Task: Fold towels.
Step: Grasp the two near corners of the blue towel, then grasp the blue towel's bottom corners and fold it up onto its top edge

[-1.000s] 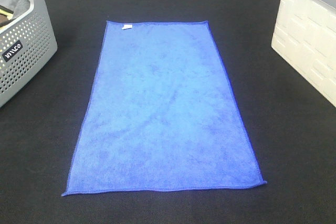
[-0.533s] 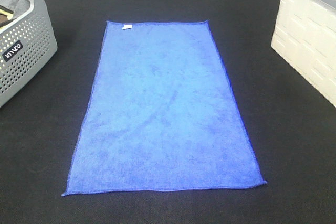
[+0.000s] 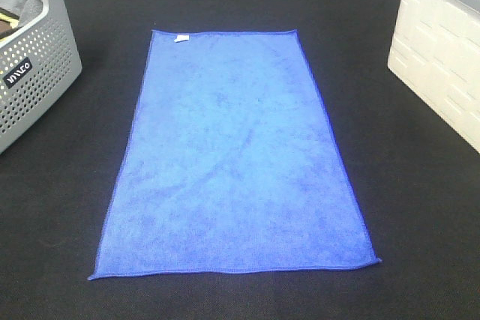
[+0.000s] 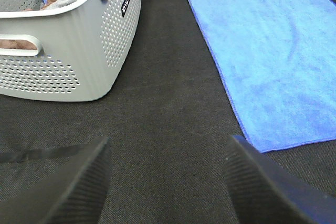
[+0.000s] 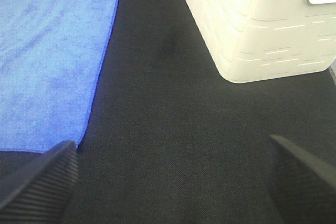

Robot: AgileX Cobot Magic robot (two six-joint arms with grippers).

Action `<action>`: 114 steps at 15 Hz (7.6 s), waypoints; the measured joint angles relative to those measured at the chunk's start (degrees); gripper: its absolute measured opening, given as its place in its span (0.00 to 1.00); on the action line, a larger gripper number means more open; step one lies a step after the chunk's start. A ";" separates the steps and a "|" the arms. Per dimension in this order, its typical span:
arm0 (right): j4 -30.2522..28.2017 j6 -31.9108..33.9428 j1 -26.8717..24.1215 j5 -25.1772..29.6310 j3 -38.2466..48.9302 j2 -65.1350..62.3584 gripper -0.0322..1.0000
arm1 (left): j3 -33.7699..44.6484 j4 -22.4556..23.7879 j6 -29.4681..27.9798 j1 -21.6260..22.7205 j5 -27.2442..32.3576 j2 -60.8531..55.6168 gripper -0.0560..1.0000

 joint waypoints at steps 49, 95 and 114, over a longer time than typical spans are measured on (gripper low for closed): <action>56.04 -44.00 0.97 -31.17 -1.60 95.45 0.84 | -1.20 -77.92 57.01 0.00 -29.97 101.18 0.63; 42.40 -23.89 8.59 -24.18 -40.91 109.38 0.03 | -27.62 -64.40 43.95 -8.88 -39.25 103.59 0.06; 26.93 -14.78 6.47 -22.52 -100.73 151.32 0.80 | -82.28 -56.49 43.95 -8.65 -47.21 143.98 0.74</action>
